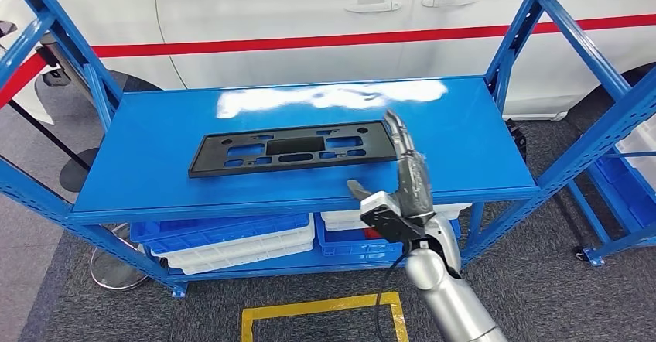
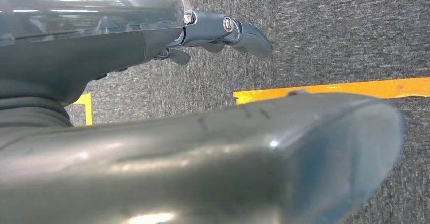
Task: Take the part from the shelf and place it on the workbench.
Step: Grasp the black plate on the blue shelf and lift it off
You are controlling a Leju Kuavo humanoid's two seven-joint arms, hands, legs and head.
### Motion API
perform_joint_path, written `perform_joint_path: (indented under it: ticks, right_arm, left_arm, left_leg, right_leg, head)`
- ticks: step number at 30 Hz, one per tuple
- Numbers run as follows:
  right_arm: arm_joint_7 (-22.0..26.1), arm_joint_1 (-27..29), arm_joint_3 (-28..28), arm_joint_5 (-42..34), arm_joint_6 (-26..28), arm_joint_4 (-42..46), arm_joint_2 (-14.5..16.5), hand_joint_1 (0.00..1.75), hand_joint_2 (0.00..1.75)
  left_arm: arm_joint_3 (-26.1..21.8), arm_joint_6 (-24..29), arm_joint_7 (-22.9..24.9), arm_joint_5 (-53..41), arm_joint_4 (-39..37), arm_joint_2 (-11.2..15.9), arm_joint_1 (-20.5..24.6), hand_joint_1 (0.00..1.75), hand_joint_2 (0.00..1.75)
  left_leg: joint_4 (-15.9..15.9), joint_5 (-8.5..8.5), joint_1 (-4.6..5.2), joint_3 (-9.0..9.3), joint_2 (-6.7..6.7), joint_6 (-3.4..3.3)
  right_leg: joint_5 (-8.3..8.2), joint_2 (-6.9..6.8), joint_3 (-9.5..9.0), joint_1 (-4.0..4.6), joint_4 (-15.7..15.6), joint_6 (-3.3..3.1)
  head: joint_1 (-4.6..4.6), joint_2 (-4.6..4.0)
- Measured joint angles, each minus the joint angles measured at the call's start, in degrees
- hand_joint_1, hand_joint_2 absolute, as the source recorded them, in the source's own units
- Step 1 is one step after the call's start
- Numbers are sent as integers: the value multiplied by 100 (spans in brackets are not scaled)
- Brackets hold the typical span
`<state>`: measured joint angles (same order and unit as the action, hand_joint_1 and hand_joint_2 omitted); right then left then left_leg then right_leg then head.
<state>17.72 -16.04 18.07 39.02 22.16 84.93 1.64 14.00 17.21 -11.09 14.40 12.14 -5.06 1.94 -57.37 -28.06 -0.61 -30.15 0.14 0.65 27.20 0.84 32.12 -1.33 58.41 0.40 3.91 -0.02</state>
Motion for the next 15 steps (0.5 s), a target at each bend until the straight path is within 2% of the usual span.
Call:
perform_joint_path:
  ticks: [6,10,15]
  right_arm:
    - [-117,-532,714,758,174,-415,442,0,175]
    - [-196,-893,1184,1247,262,-712,736,0,0]
    - [-364,-1376,1737,1873,268,-1023,1111,0,0]
  left_arm:
    - [30,33,59,-7,-3,-21,16,0,0]
    - [35,58,109,-9,-7,-29,28,0,0]
    - [36,126,197,-9,-14,-43,44,0,0]
  left_leg:
    - [0,2,0,0,-1,1]
    - [0,2,0,-1,-1,1]
    - [0,5,0,0,-1,3]
  right_leg:
    - [0,0,3,2,2,0]
    - [0,1,4,2,2,0]
    - [0,1,6,3,2,0]
  head:
    - [0,0]
    - [0,0]
    - [0,0]
